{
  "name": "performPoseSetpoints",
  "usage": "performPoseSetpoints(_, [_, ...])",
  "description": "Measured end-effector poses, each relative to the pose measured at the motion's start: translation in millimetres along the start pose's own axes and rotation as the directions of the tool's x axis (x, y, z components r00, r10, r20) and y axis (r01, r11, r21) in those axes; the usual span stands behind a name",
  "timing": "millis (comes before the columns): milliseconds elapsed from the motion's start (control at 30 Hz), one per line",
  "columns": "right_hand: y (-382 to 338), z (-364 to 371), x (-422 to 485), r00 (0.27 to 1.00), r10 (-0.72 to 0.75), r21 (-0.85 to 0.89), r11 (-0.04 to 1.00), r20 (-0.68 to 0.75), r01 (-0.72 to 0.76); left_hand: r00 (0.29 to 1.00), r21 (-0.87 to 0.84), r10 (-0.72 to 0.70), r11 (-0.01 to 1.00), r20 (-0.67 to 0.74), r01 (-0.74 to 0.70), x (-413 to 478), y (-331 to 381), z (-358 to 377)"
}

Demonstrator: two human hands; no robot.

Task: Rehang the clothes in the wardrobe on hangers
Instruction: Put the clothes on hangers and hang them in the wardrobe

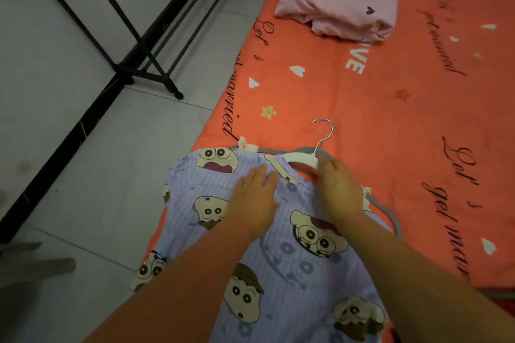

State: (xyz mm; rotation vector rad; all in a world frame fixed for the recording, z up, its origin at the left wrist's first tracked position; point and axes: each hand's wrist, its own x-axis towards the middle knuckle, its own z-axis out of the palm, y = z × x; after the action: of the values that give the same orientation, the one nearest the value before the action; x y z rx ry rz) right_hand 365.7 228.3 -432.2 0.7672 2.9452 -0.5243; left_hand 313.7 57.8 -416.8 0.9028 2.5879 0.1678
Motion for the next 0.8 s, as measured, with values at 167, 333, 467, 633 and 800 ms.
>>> performPoseSetpoints(167, [-29, -48, -36, 0.954, -0.169, 0.207, 0.953, -0.248, 0.222, 0.936, -0.082, 0.011, 0.996, -0.351, -0.043, -32, 13, -53])
performPoseSetpoints(333, [-87, -117, -94, 0.864, -0.408, 0.137, 0.877, -0.296, 0.461, 0.904, -0.061, -0.015, 0.998, -0.427, -0.013, -95, 6, -107])
performPoseSetpoints(467, [-138, -171, -150, 0.774, -0.515, 0.102, 0.805, -0.369, 0.584, 0.844, -0.145, -0.082, 0.989, -0.531, 0.005, -172, -5, -145])
performPoseSetpoints(633, [-208, -228, -233, 0.629, -0.672, 0.091, 0.652, -0.391, 0.753, 0.672, -0.222, -0.198, 0.974, -0.714, 0.052, -294, -26, -194])
performPoseSetpoints(800, [-295, -267, -342, 0.432, -0.800, 0.052, 0.453, -0.416, 0.890, 0.485, -0.286, -0.303, 0.952, -0.820, 0.111, -464, -51, -226])
